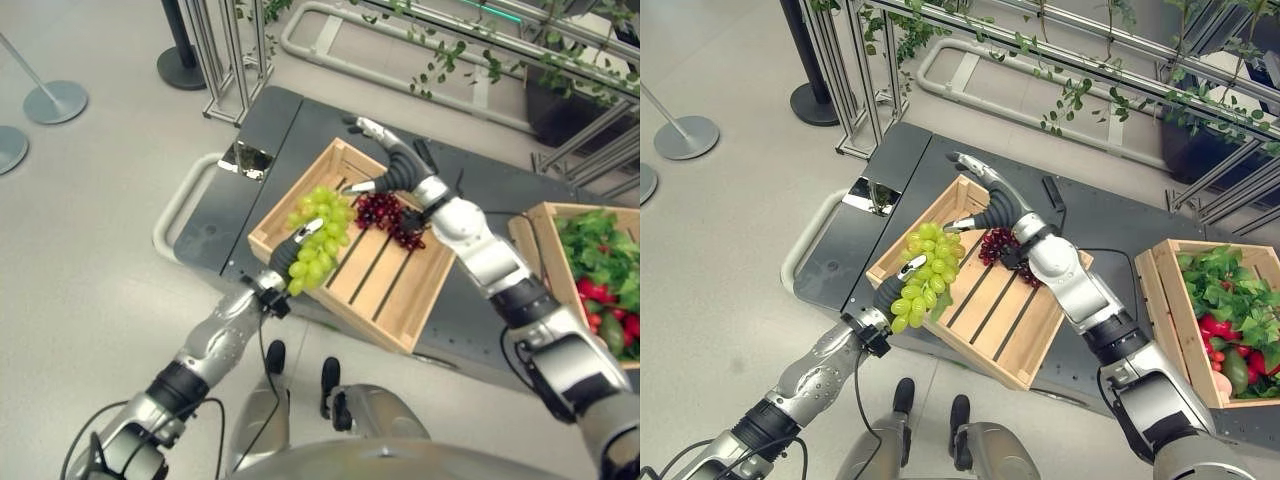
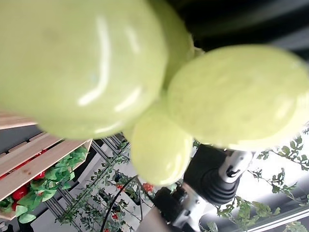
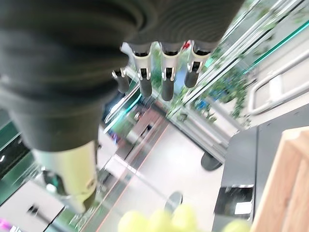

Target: Pick up the fruits from the basket on one side to the basket on the other side

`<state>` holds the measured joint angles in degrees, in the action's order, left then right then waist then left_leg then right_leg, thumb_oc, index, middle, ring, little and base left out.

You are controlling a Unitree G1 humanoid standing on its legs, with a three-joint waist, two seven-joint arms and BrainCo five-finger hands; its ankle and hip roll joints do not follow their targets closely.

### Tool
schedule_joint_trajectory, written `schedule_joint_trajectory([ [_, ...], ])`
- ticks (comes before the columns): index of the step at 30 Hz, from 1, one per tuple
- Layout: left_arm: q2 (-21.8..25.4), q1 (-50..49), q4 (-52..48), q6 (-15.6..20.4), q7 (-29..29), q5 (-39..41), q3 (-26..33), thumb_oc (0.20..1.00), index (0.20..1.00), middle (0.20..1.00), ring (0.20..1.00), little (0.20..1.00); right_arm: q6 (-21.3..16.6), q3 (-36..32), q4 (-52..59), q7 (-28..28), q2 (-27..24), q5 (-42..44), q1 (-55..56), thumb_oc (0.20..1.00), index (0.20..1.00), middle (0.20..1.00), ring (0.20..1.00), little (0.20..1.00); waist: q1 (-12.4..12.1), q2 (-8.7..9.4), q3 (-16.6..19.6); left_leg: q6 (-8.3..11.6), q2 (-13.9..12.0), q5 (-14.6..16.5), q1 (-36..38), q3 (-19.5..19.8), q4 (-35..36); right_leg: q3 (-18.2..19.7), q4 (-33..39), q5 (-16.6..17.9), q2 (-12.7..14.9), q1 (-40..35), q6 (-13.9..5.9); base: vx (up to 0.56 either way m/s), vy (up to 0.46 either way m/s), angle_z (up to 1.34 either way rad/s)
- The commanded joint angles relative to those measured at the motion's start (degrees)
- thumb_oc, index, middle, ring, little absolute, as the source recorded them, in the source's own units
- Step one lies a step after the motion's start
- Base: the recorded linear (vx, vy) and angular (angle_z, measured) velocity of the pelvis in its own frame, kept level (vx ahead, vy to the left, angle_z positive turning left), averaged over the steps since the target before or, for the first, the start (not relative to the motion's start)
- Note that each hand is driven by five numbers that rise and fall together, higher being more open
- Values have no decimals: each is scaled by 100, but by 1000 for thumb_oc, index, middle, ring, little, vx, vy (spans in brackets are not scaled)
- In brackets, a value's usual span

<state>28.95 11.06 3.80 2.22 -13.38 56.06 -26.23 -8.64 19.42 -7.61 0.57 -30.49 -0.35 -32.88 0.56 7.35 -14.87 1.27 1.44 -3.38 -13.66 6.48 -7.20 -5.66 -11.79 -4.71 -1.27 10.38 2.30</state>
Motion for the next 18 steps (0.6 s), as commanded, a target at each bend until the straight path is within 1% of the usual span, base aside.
schedule_joint_trajectory([
  [1,17,-150,-511,512,-177,-98,365,200,200,200,200,200,-441,-530,540,-182,-251,442,170,1000,1000,1000,1000,1000,11,93,201,8,-118,780,162,247,-542,214,-163,226,635,97,-926,-2,-40,4],
  [2,73,-325,-546,520,-269,-36,576,200,200,200,200,200,-538,-817,621,-134,-454,594,446,1000,1000,1000,1000,1000,20,77,207,24,-122,761,178,266,-510,195,-164,212,626,90,-923,0,-26,3],
  [3,74,-329,-549,519,-270,-35,573,200,200,200,200,200,-537,-823,628,-130,-455,596,456,1000,1000,1000,1000,1000,20,77,210,25,-122,760,179,268,-508,192,-163,211,626,89,-922,4,-54,7],
  [4,133,-490,-568,556,-367,3,788,200,200,200,200,200,-655,-1145,643,-95,-596,878,765,1000,1000,1000,1000,1000,32,50,223,43,-121,735,186,295,-478,169,-157,198,623,75,-910,6,-30,6],
  [5,136,-495,-571,556,-368,4,783,200,200,200,200,200,-654,-1153,651,-90,-597,883,780,1000,1000,1000,1000,1000,31,51,227,44,-120,733,188,299,-474,164,-155,198,624,72,-910,8,-61,8],
  [6,160,-662,-580,586,-444,57,1009,200,200,200,200,200,-781,-1461,651,-51,-571,1231,1097,1000,1000,1000,1000,1000,34,28,236,64,-123,709,197,312,-442,139,-134,197,617,56,-903,4,-32,5],
  [7,163,-668,-584,585,-445,58,1006,200,200,200,200,200,-781,-1468,658,-47,-570,1234,1109,1000,1000,1000,1000,1000,34,29,240,65,-123,708,198,315,-440,135,-132,197,618,53,-903,1,-70,7],
  [8,162,-837,-568,632,-507,71,1302,200,200,200,200,200,-858,-1793,752,13,-626,1372,1369,1000,1000,1000,1000,1000,27,6,250,89,-132,687,188,342,-427,95,-101,192,616,41,-891,-2,-39,7],
  [9,164,-842,-571,630,-509,71,1299,200,200,200,200,200,-856,-1799,761,17,-625,1375,1381,1000,1000,1000,1000,1000,28,5,254,90,-132,687,187,346,-426,91,-99,193,616,39,-890,-7,-62,12],
  [10,108,-957,-563,698,-512,97,1548,200,200,200,200,200,-946,-2079,753,9,-544,1598,1586,1000,1000,1000,1000,1000,25,-26,256,103,-128,673,179,371,-409,60,-85,189,615,33,-881,-9,-38,12],
  [11,68,-1019,-545,752,-493,94,1684,200,200,200,200,200,-986,-2218,745,29,-502,1678,1703,1000,1000,1000,1000,1000,19,-43,253,108,-129,667,167,396,-412,39,-92,183,617,36,-876,-9,-38,15],
  [12,69,-1023,-547,752,-494,93,1681,200,200,200,200,200,-985,-2223,751,33,-501,1680,1712,1000,1000,1000,1000,1000,21,-43,256,109,-129,667,165,400,-413,35,-94,182,617,37,-876,2,-21,12],
  [14,-41,-1117,-521,817,-476,78,1936,200,200,200,200,200,-1014,-2427,764,38,-462,1689,1859,1000,1000,1000,1000,1000,8,-81,262,117,-126,662,165,431,-397,3,-104,170,619,38,-873,14,-25,8],
  [15,-152,-1210,-502,903,-441,70,2183,200,200,200,200,200,-1076,-2666,688,5,-315,1891,2043,1000,1000,1000,1000,1000,5,-112,261,127,-125,667,168,466,-400,-24,-119,153,615,34,-868,10,-30,4],
  [16,-151,-1215,-505,903,-440,69,2182,200,200,200,200,200,-1076,-2670,694,9,-312,1894,2052,1000,1000,1000,1000,1000,6,-111,264,127,-125,669,168,470,-401,-28,-120,151,615,32,-867,11,-27,5],
  [18,-246,-1271,-486,972,-385,28,2393,200,200,200,200,200,-1119,-2848,680,-35,-224,1877,2170,1000,1000,1000,1000,1000,-3,-135,272,128,-120,682,176,497,-404,-46,-129,133,611,24,-857,21,-30,14],
])
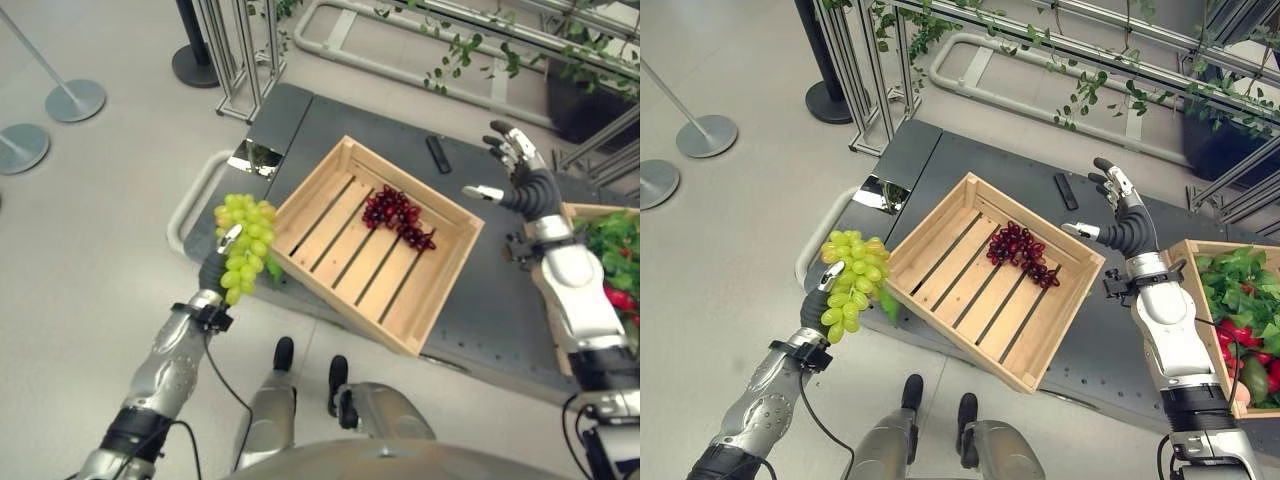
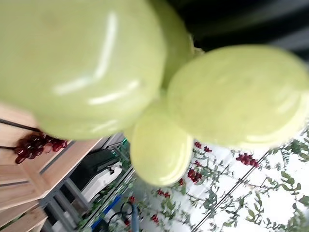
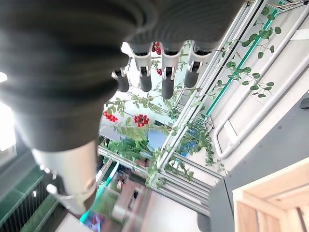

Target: Pick up the fruits from the basket on one side to the basket on the other side

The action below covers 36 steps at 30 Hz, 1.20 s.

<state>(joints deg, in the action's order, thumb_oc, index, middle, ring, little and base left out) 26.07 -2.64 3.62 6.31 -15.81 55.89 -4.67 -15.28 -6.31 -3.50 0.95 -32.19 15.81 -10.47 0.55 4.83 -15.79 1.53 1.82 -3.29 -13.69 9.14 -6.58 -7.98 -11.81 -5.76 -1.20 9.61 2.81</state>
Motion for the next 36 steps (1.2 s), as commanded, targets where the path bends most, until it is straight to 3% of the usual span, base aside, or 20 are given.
schedule_joint_trajectory([
  [1,-31,36,-452,646,-83,-5,449,200,200,200,200,200,-504,-481,249,-140,69,267,101,1000,1000,1000,1000,1000,-8,86,370,110,-152,701,189,259,-500,167,-136,202,592,81,-897,25,-40,18],
  [9,-226,-157,-420,799,16,-145,916,200,200,200,200,200,-572,-813,-34,-309,396,282,416,1000,1000,1000,1000,1000,-117,-24,345,199,-135,705,146,491,-686,-62,-83,67,562,-121,-776,16,-71,19],
  [14,-349,-114,-403,920,100,-205,1011,200,200,200,200,200,-578,-759,17,-333,340,250,317,1000,1000,1000,1000,1000,-245,-266,192,380,-167,223,9,891,-306,-495,11,-26,536,-114,-657,-114,-74,48],
  [15,-439,-53,-358,974,164,-197,973,200,200,200,200,200,-591,-761,-16,-452,281,230,192,1000,1000,1000,1000,1000,-294,-465,131,484,-198,-257,-136,1007,232,-745,130,-60,496,-10,-620,-168,12,82],
  [18,-527,85,-275,1032,229,-208,966,200,200,200,200,200,-591,-724,-15,-548,236,165,59,1000,1000,1000,1000,1000,-234,-515,82,434,-140,-386,-332,687,291,-852,139,21,586,186,-635,-134,19,77],
  [19,-570,99,-256,1028,219,-201,961,200,200,200,200,200,-573,-707,-2,-578,210,112,-17,1000,1000,1000,1000,1000,-217,-493,87,365,-134,-233,-310,485,187,-863,126,30,645,263,-652,-177,10,90],
  [20,-622,87,-262,1008,197,-219,953,200,200,200,200,200,-552,-670,18,-642,178,11,-73,1000,1000,1000,1000,1000,-141,-425,144,241,-256,206,-205,-14,-204,-962,170,82,778,377,-651,-199,-18,72],
  [23,-672,62,-290,961,83,-181,974,200,200,200,200,200,-541,-683,129,-630,230,-57,-2,1000,1000,1000,1000,1000,22,-406,216,212,-644,655,356,-370,-602,-1170,271,72,824,388,-602,-127,-22,55],
  [25,-676,44,-336,966,81,-175,1001,200,200,200,200,200,-545,-708,161,-628,285,-58,56,1000,1000,1000,1000,1000,55,-441,202,236,-773,674,622,-355,-498,-1235,261,64,805,361,-608,-30,44,62],
  [26,-673,39,-362,1000,140,-210,1034,200,200,200,200,200,-543,-719,176,-661,336,-94,98,1000,1000,1000,1000,1000,150,-494,214,292,-1009,594,979,-344,-217,-1325,154,116,838,445,-647,-57,130,44],
  [28,-649,28,-409,1008,157,-225,1061,200,200,200,200,200,-532,-751,185,-686,341,-102,118,1000,1000,1000,1000,1000,184,-511,212,325,-1132,511,1036,-376,-103,-1349,76,150,884,517,-672,-62,164,62],
  [29,-608,13,-479,1023,198,-274,1067,200,200,200,200,200,-535,-785,204,-759,345,-99,117,1000,1000,1000,1000,1000,230,-531,202,409,-1332,344,1147,-439,-47,-1380,-56,231,983,652,-705,-41,138,61],
  [32,-610,11,-483,1021,202,-276,1067,200,200,200,200,200,-535,-784,205,-760,344,-100,117,1000,1000,1000,1000,1000,228,-531,202,410,-1334,340,1152,-441,-38,-1378,-66,226,984,656,-705,-35,146,33],
  [33,-556,-65,-665,1037,237,-303,1103,200,200,200,200,200,-491,-702,191,-813,382,-69,94,1000,1000,1000,1000,1000,223,-536,193,449,-1423,468,1407,-331,-2,-1319,-399,369,1170,966,-781,-85,401,35],
  [35,-542,-114,-754,1034,253,-282,1136,200,200,200,200,200,-480,-687,175,-807,406,-34,105,1000,1000,1000,1000,1000,227,-504,175,426,-1405,654,1437,-394,-6,-1234,-468,423,1230,1011,-826,-88,352,6],
  [36,-494,-129,-807,1043,291,-310,1143,200,200,200,200,200,-437,-629,166,-801,468,-1,129,1000,1000,1000,1000,1000,235,-404,139,369,-1287,1016,1441,-442,-98,-1101,-489,600,1360,1082,-927,-86,206,-6],
])
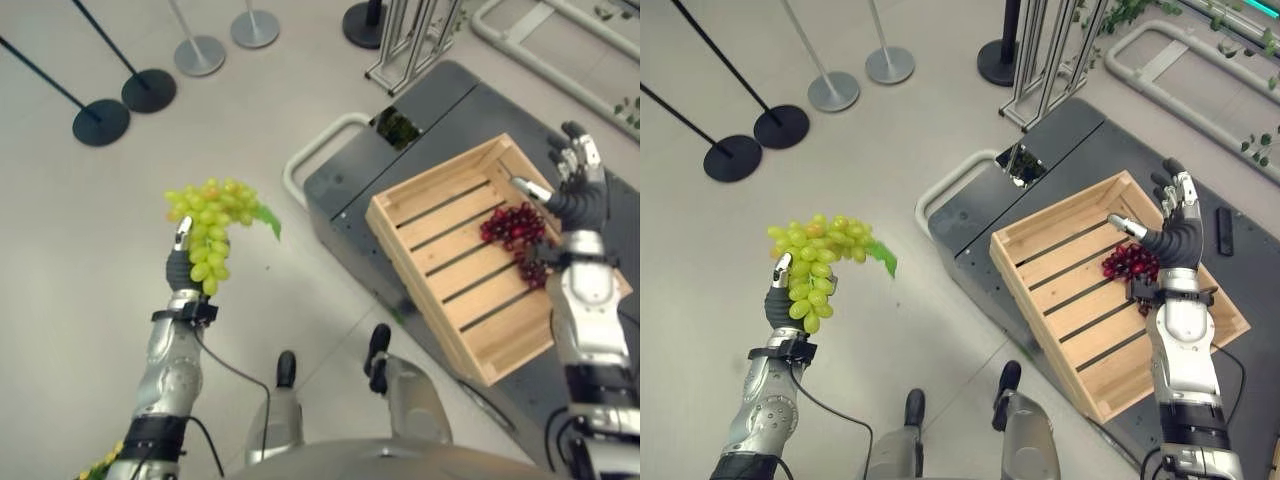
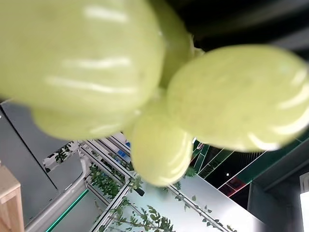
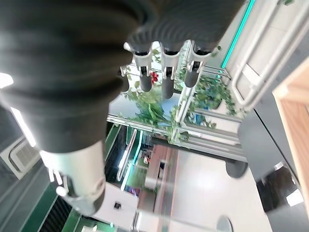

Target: Pick up the fruits from the basket on one side to the basket on the other side

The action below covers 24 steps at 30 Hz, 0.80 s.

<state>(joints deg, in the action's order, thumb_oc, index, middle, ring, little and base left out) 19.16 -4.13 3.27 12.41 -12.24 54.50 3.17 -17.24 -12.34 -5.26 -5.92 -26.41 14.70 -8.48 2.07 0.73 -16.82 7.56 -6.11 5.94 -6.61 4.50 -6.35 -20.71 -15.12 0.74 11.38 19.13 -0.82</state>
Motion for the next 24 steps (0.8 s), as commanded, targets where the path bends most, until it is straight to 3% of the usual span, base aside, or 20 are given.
schedule_joint_trajectory([
  [1,201,23,-774,432,-64,-172,360,200,200,200,200,200,-241,-30,342,-114,-105,109,-72,1000,1000,1000,1000,1000,87,30,244,-243,-464,67,708,27,-126,176,-127,-9,124,138,-564,-122,275,-6],
  [3,250,163,-751,449,-13,-245,353,200,200,200,200,200,-168,-81,389,-105,-97,58,73,1000,1000,1000,1000,1000,185,143,161,-242,-185,443,589,-277,-347,234,39,375,470,126,-791,-145,311,-17],
  [4,252,168,-749,450,-11,-247,351,200,200,200,200,200,-162,-86,398,-105,-92,55,76,1000,1000,1000,1000,1000,182,156,152,-256,-162,453,575,-279,-378,245,56,401,487,121,-806,-233,444,0],
  [5,294,203,-812,473,26,-358,353,200,200,200,200,200,-85,-63,416,-112,-63,-22,117,1000,1000,1000,1000,1000,217,255,57,-326,88,659,449,-365,-611,317,254,693,670,104,-943,-143,223,7],
  [7,320,177,-874,445,33,-425,383,200,200,200,200,200,-34,-51,400,-92,-32,-59,134,1000,1000,1000,1000,1000,212,325,18,-398,224,812,385,-436,-779,359,374,826,772,78,-1017,-156,301,-1],
  [8,330,169,-967,456,43,-490,402,200,200,200,200,200,24,-22,396,-90,12,-132,146,1000,1000,1000,1000,1000,202,448,-79,-497,471,1040,252,-547,-1160,376,579,1142,979,34,-1148,-136,294,-22],
  [9,333,169,-968,456,45,-492,403,200,200,200,200,200,26,-21,398,-94,17,-136,145,1000,1000,1000,1000,1000,195,459,-92,-512,487,1057,245,-557,-1197,391,594,1164,990,26,-1161,-148,389,-45],
  [10,293,242,-913,482,106,-621,379,200,200,200,200,200,80,57,408,-90,66,-220,138,1000,1000,1000,1000,1000,224,552,-167,-611,674,1209,207,-703,-1415,359,799,1560,1196,-30,-1305,-67,207,-47],
  [12,282,271,-898,502,128,-718,360,200,200,200,200,200,117,75,387,-100,78,-275,121,1000,1000,1000,1000,1000,240,577,-218,-657,751,1241,215,-798,-1478,397,997,1800,1295,-95,-1379,-139,253,-43],
  [13,243,279,-840,527,219,-846,323,200,200,200,200,200,169,168,274,-137,148,-291,85,1000,1000,1000,1000,1000,265,451,-282,-709,711,1184,156,-828,-1552,654,1010,1722,1236,-140,-1351,-180,223,-47],
  [14,244,284,-840,528,220,-848,325,200,200,200,200,200,170,167,274,-137,149,-290,81,1000,1000,1000,1000,1000,276,483,-278,-716,749,1148,141,-830,-1538,666,1016,1743,1272,-121,-1354,-212,226,-48],
  [16,184,258,-725,489,183,-860,342,200,200,200,200,200,197,217,223,43,128,-295,231,1000,1000,1000,1000,1000,347,294,-154,-877,773,837,48,-805,-1277,1395,167,1182,859,-51,-1185,-295,306,-15],
  [17,157,213,-701,461,143,-861,375,200,200,200,200,200,194,205,221,112,116,-287,313,1000,1000,1000,1000,1000,294,269,-2,-960,800,702,17,-853,-1090,1362,-169,846,715,-135,-1078,-255,260,19],
  [18,156,209,-702,461,141,-861,374,200,200,200,200,200,194,203,224,114,115,-285,319,1000,1000,1000,1000,1000,296,282,14,-958,814,670,8,-856,-1066,1369,-173,852,728,-111,-1069,-135,201,5],
  [19,95,97,-696,415,81,-846,390,200,200,200,200,200,163,142,218,175,90,-254,434,1000,1000,1000,1000,1000,248,179,212,-1082,814,505,29,-838,-724,1484,-915,240,277,-295,-932,-77,115,-22],
  [20,95,95,-697,415,81,-846,390,200,200,200,200,200,163,141,220,176,89,-252,437,1000,1000,1000,1000,1000,243,186,226,-1080,820,468,19,-846,-698,1491,-902,263,280,-275,-924,-113,137,-36],
  [21,60,58,-659,412,60,-854,399,200,200,200,200,200,128,77,198,211,72,-259,498,1000,1000,1000,1000,1000,227,164,355,-1110,845,353,77,-811,-469,1725,-1168,-59,-166,-424,-845,-30,-17,-15],
  [22,26,33,-640,401,51,-822,417,200,200,200,200,200,96,30,241,225,75,-273,565,1000,1000,1000,1000,1000,199,229,438,-1074,902,366,77,-794,-439,1716,-831,-292,-272,-678,-778,-31,-16,-14],
  [23,29,32,-642,401,51,-821,417,200,200,200,200,200,97,27,245,226,79,-274,568,1000,1000,1000,1000,1000,199,225,444,-1070,894,330,68,-792,-419,1708,-784,-248,-281,-684,-771,-8,-113,-14],
  [24,-31,-35,-657,412,34,-845,441,200,200,200,200,200,83,-29,238,252,48,-281,582,1000,1000,1000,1000,1000,146,281,539,-1003,939,290,-15,-746,-400,1719,-130,-389,-331,-855,-732,-27,-81,-18],
])
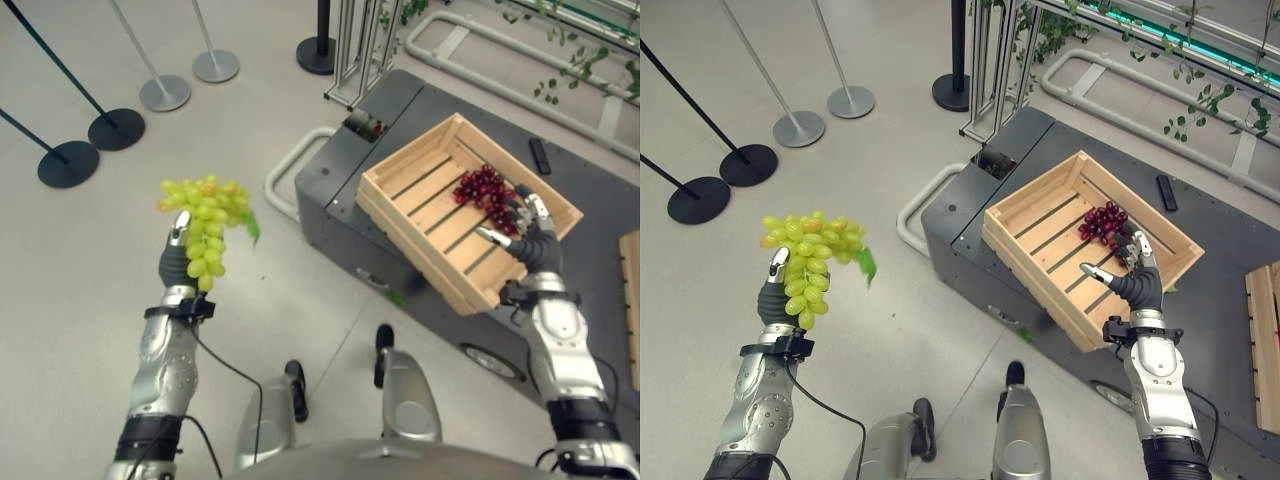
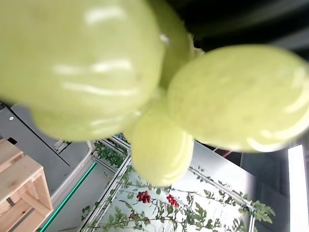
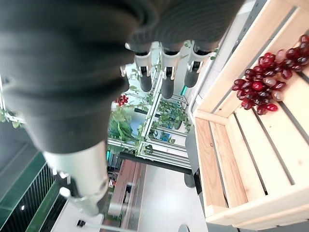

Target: Pick up the fruits from the basket on one side to the basket on the other side

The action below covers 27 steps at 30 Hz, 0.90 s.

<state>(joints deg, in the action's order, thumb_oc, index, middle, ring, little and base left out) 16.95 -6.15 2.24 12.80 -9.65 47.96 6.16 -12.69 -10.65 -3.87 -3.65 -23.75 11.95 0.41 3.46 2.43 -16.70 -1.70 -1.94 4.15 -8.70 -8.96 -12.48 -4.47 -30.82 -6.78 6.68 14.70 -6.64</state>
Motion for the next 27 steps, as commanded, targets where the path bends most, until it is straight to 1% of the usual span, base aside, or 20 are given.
schedule_joint_trajectory([
  [1,189,161,-559,372,-224,-193,140,200,200,200,200,200,-374,-197,99,25,-219,-5,-304,1000,1000,1000,1000,1000,12,100,533,-74,512,470,191,607,210,83,1490,387,128,-437,-145,-49,-135,-20],
  [3,127,134,-533,402,-198,-226,186,200,200,200,200,200,-394,-172,50,12,-232,-7,-360,1000,1000,1000,1000,1000,-65,124,567,-3,454,425,20,604,64,166,1876,350,77,-550,-103,-61,-161,-17],
  [4,50,107,-508,427,-160,-217,209,200,200,200,200,200,-386,-122,38,27,-286,-49,-431,1000,1000,1000,1000,1000,-139,102,587,61,356,353,-13,584,73,126,2117,358,21,-660,-82,-70,-213,-7],
  [6,13,91,-473,420,-165,-213,211,200,200,200,200,200,-388,-149,34,34,-316,-39,-424,1000,1000,1000,1000,1000,-145,80,594,106,291,265,-15,646,122,139,2094,319,-36,-690,-27,-65,-180,3],
  [12,-51,105,-406,462,-110,-298,159,200,200,200,200,200,-411,-158,9,60,-346,-34,-395,1000,1000,1000,1000,1000,-131,29,604,203,257,110,-25,835,210,-9,2097,214,-90,-770,68,-34,-112,13],
  [13,-56,115,-359,472,-93,-331,129,200,200,200,200,200,-430,-201,15,31,-342,24,-409,1000,1000,1000,1000,1000,-146,0,592,242,247,44,-36,942,235,-56,2012,141,-132,-748,109,-18,-69,27],
  [16,-37,154,-279,498,-36,-379,104,200,200,200,200,200,-461,-219,-6,8,-343,52,-414,1000,1000,1000,1000,1000,-171,-28,559,287,238,-36,-63,1062,246,-114,1845,58,-165,-708,157,-32,-96,29],
  [17,-33,181,-236,506,8,-411,99,200,200,200,200,200,-474,-236,22,8,-356,53,-382,1000,1000,1000,1000,1000,-196,-48,541,309,237,-79,-83,1135,260,-192,1718,-4,-176,-681,175,-68,-172,59],
  [19,-8,245,-83,517,39,-513,55,200,200,200,200,200,-468,-442,92,-18,-413,-2,-196,1000,1000,1000,1000,1000,-280,-105,496,419,280,-229,-202,1495,270,-564,1534,-184,-141,-670,235,-74,-206,82],
  [20,-17,246,-50,516,49,-520,45,200,200,200,200,200,-473,-494,93,-30,-407,-1,-149,1000,1000,1000,1000,1000,-318,-121,481,435,289,-259,-238,1576,256,-643,1488,-222,-135,-668,256,-27,-108,91],
  [21,-17,247,-50,517,51,-521,37,200,200,200,200,200,-474,-502,94,-29,-407,-1,-143,1000,1000,1000,1000,1000,-297,-124,484,439,297,-260,-248,1604,249,-671,1479,-233,-128,-669,258,-54,-127,113],
  [22,-34,307,71,538,116,-578,25,200,200,200,200,200,-483,-572,108,-50,-403,-31,-28,1000,1000,1000,1000,1000,-396,-176,415,499,323,-395,-376,1798,221,-884,1433,-308,-115,-684,334,-49,-92,106],
  [23,-34,315,74,540,121,-583,17,200,200,200,200,200,-485,-580,107,-49,-403,-31,-27,1000,1000,1000,1000,1000,-375,-179,415,504,331,-401,-386,1827,216,-913,1432,-314,-110,-688,337,-119,-161,113],
  [24,-38,347,102,591,154,-614,51,200,200,200,200,200,-487,-577,116,-29,-477,-81,14,1000,1000,1000,1000,1000,-472,-256,304,630,355,-584,-538,1978,237,-1136,1381,-400,-102,-686,392,-85,-69,73],
  [25,-41,353,101,591,154,-614,50,200,200,200,200,200,-488,-581,114,-28,-480,-81,8,1000,1000,1000,1000,1000,-457,-270,311,629,355,-627,-560,1998,256,-1157,1401,-363,-105,-672,392,-165,-107,104],
  [26,-82,309,128,625,176,-629,85,200,200,200,200,200,-467,-554,76,-53,-646,-199,-51,1000,1000,1000,1000,1000,-607,-431,222,780,317,-1020,-705,2006,493,-1422,1476,-427,-107,-720,411,-148,-18,89],
  [27,-138,281,134,653,219,-640,104,200,200,200,200,200,-471,-530,49,-103,-680,-209,-131,1000,1000,1000,1000,1000,-639,-511,174,839,266,-1188,-830,1854,670,-1554,1493,-434,-80,-715,405,-183,4,125],
])
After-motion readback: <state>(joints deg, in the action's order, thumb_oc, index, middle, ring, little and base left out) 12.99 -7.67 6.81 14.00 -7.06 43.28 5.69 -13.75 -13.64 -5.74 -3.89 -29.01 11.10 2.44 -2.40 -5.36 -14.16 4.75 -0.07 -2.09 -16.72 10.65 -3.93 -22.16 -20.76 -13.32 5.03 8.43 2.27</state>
